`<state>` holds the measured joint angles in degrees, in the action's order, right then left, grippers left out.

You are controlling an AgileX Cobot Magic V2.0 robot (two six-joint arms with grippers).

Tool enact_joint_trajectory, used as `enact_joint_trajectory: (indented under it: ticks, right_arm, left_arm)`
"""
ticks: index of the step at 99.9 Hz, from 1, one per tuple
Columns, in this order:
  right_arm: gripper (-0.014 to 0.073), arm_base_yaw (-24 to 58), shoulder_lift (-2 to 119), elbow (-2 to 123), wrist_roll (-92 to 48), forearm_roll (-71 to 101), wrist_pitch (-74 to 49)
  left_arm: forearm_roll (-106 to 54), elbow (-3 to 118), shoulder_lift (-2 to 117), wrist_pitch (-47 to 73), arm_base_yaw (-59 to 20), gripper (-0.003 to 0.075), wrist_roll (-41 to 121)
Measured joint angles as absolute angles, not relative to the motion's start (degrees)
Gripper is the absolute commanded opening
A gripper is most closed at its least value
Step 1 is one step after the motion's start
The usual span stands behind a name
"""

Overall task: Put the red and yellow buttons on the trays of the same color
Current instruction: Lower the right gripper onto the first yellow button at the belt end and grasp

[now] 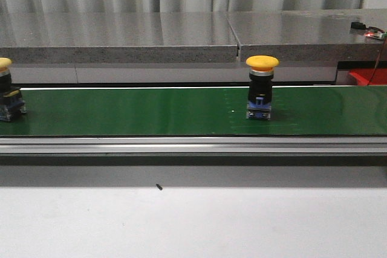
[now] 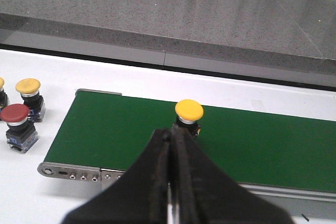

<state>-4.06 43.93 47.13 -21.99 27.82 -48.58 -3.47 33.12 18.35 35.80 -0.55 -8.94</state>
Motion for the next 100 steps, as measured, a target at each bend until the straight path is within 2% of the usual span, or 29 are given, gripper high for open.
enact_joint_trajectory:
  ticks: [47,100]
  right_arm:
    - [0.0633,5.0,69.5,54.7,-22.0,27.9,-43.0]
    - [0.0633,9.8,84.4,60.2,-22.0,25.7,-34.8]
  left_arm:
    - [-3.5,33.1,18.4,35.8,-0.5,-0.0020,-8.9]
    - [-3.5,33.1,18.4,35.8,-0.5,-0.0020,-8.9]
